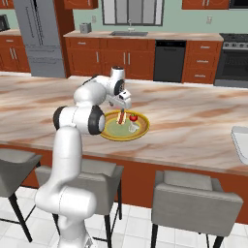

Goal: Place one cooked food and one vegetable from the large plate to each tupperware container.

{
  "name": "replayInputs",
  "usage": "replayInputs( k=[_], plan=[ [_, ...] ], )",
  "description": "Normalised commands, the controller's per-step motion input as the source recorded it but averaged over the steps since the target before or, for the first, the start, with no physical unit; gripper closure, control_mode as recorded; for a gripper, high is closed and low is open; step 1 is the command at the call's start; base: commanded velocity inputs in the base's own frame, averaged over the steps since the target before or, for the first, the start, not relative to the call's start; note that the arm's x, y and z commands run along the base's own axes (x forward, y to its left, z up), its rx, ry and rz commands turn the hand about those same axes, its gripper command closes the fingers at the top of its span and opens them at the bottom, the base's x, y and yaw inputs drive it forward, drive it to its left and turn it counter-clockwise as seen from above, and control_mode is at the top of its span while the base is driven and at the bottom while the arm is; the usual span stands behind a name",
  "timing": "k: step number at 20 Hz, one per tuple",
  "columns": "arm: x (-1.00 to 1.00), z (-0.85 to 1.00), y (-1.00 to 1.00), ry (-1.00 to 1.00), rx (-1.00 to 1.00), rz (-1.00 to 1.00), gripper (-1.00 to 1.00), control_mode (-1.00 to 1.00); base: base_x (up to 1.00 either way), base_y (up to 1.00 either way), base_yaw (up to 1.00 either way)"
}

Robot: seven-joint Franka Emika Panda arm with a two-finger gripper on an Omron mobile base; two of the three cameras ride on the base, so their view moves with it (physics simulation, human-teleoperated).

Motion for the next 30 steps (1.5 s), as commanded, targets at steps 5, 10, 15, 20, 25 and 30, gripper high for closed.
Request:
replayInputs(
  k=[5, 10, 15, 20, 25, 30],
  plan=[
    [-0.22, 0.0, -0.78, 0.2, -0.02, 0.0, -1.0, -1.0, 0.0, 0.0, 0.0],
    [-0.27, 0.0, -0.57, 0.1, -0.16, 0.0, -1.0, -1.0, 0.0, 0.0, 0.0],
    [-0.35, -0.21, -0.05, 0.13, -0.08, -0.03, -1.0, -1.0, 0.0, 0.0, 0.0],
    [0.05, -0.41, -0.03, 0.13, 0.04, -0.03, -1.0, -1.0, 0.0, 0.0, 0.0],
    [0.29, -0.17, -0.11, 0.0, 0.01, 0.15, -1.0, -1.0, 0.0, 0.0, 0.0],
    [0.1, -0.14, 0.0, -0.01, 0.01, 0.22, -1.0, -1.0, 0.0, 0.0, 0.0]
  ],
)
